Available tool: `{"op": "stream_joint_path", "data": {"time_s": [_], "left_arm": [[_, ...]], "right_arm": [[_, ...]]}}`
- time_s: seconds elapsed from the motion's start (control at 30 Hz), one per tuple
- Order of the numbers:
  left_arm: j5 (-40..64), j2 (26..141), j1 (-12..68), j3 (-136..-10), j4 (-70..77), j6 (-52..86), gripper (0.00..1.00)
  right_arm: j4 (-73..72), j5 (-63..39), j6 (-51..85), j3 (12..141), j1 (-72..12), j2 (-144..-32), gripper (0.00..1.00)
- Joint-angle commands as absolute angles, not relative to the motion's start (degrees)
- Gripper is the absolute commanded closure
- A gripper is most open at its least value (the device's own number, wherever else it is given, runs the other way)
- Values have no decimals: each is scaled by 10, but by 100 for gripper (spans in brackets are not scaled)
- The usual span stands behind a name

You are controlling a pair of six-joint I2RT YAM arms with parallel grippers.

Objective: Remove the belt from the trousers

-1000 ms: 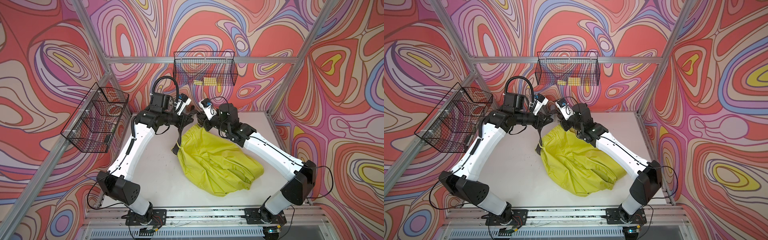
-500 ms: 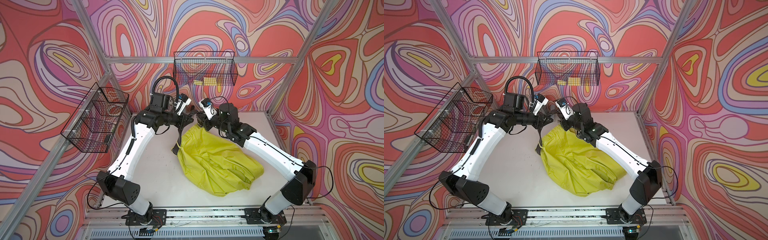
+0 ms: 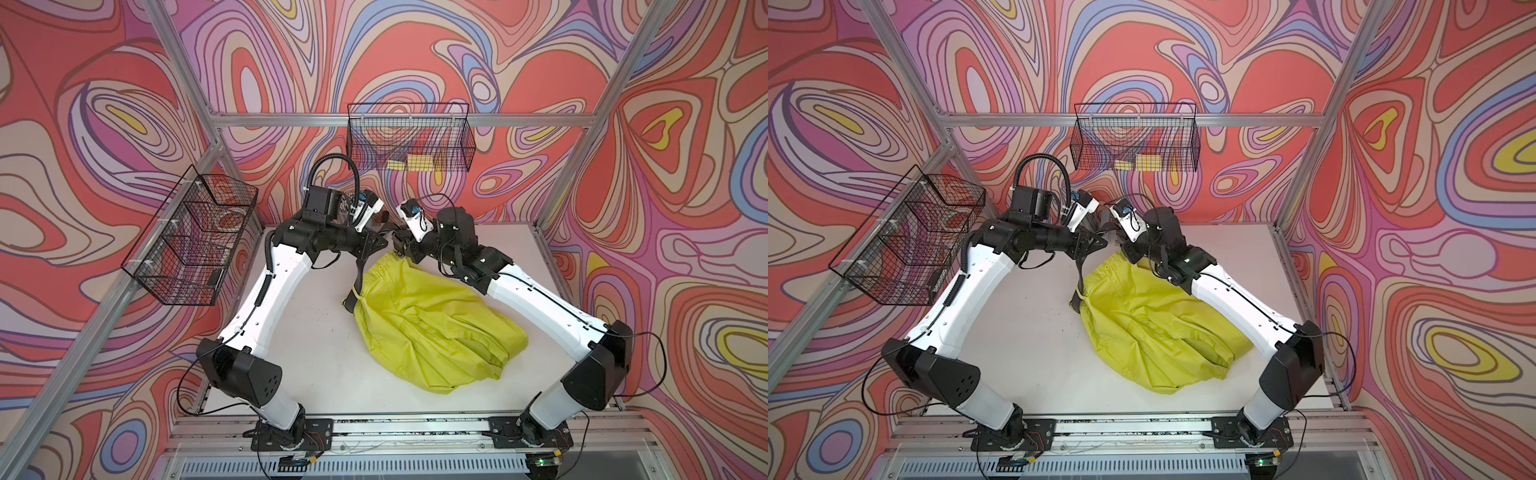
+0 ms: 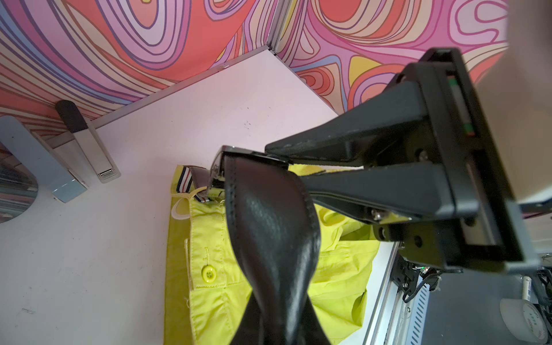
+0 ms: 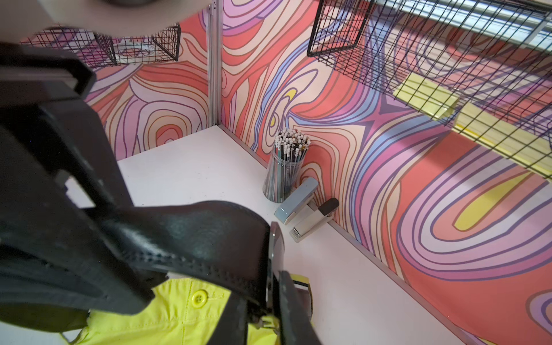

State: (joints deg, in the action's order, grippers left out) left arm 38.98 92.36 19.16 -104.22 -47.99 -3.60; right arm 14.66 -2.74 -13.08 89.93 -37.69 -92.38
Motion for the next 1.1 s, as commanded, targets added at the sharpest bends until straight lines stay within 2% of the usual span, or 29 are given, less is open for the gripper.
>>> {"op": "stream_joint_path", "data": {"time_s": [0.0, 0.17, 0.43, 0.83, 1.07], "left_arm": [[415, 926, 194, -1058, -502, -33, 100], [415, 926, 194, -1056, -501, -30, 100], [414, 926, 195, -1056, -501, -28, 100], [420, 925, 195, -1057, -500, -25, 100], [421, 923, 194, -1056, -501, -25, 100]], "right_arm": [[152, -24, -137, 906, -378, -904, 76], [136, -32, -138, 904, -381, -899, 72], [134, -30, -141, 904, -383, -909, 76], [140, -22, -143, 902, -383, -926, 69], [139, -19, -145, 900, -383, -930, 70]]}}
